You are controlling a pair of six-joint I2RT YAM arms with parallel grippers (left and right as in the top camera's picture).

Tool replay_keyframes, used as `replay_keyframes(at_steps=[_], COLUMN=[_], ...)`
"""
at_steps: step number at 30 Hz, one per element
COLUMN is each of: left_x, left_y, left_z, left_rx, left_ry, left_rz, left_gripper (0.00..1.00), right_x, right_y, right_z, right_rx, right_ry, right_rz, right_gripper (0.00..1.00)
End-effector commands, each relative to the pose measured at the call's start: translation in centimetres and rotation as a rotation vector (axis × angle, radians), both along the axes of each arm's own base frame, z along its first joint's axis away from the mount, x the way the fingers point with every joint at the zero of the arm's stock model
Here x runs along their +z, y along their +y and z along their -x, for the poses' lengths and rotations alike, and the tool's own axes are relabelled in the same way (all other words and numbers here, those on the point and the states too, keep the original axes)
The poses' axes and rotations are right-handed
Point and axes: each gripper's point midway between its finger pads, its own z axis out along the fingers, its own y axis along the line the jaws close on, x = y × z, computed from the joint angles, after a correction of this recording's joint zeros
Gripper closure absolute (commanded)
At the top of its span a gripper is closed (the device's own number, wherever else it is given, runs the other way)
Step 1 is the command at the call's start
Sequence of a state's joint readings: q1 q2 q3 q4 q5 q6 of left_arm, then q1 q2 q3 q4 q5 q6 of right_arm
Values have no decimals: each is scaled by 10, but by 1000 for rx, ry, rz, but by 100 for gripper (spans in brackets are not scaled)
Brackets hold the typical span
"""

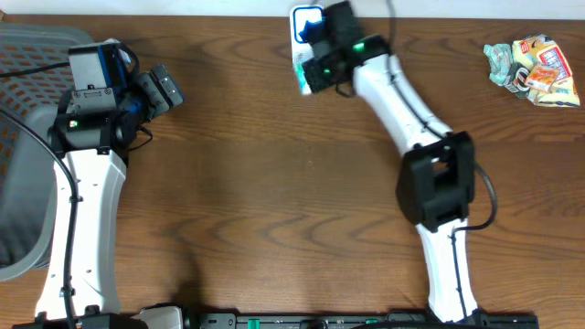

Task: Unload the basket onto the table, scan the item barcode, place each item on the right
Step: 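Lift the teal pack and hold it before the scanner window, then carry the teal pack to the right corner pile and release it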

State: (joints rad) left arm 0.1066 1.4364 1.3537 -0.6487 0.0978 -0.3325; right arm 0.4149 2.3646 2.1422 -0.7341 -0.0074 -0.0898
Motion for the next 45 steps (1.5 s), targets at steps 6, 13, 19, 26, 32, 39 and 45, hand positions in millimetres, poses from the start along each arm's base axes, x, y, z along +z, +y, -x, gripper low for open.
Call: replay_keyframes(at_steps=[6,13,19,26,32,39,45], left_x=[1,1,1,1,1,1,1], left_y=[3,3,3,3,3,3,3], left_z=[0,0,0,0,0,0,0], left_rx=[9,9,9,9,9,9,9], left_ry=[1,0,0,0,1,0,1], left_rz=[-12,-12,-12,-12,-12,-12,-12], left_gripper=[2,2,2,2,2,2,2], right_x=[79,75,55,52,93,134,133], right_y=[-31,3,5,-4,-29,-114,-267], right_z=[-69,-89,-97,-101,-106,-108,-95], right_rx=[6,283,296,255,156,32,-312], right_ry=[-509,-622,-626,-624,-678,-642,-478], right_rz=[500,381,388,423,464,492,529], right_gripper=[99,99,99,99,99,99,99])
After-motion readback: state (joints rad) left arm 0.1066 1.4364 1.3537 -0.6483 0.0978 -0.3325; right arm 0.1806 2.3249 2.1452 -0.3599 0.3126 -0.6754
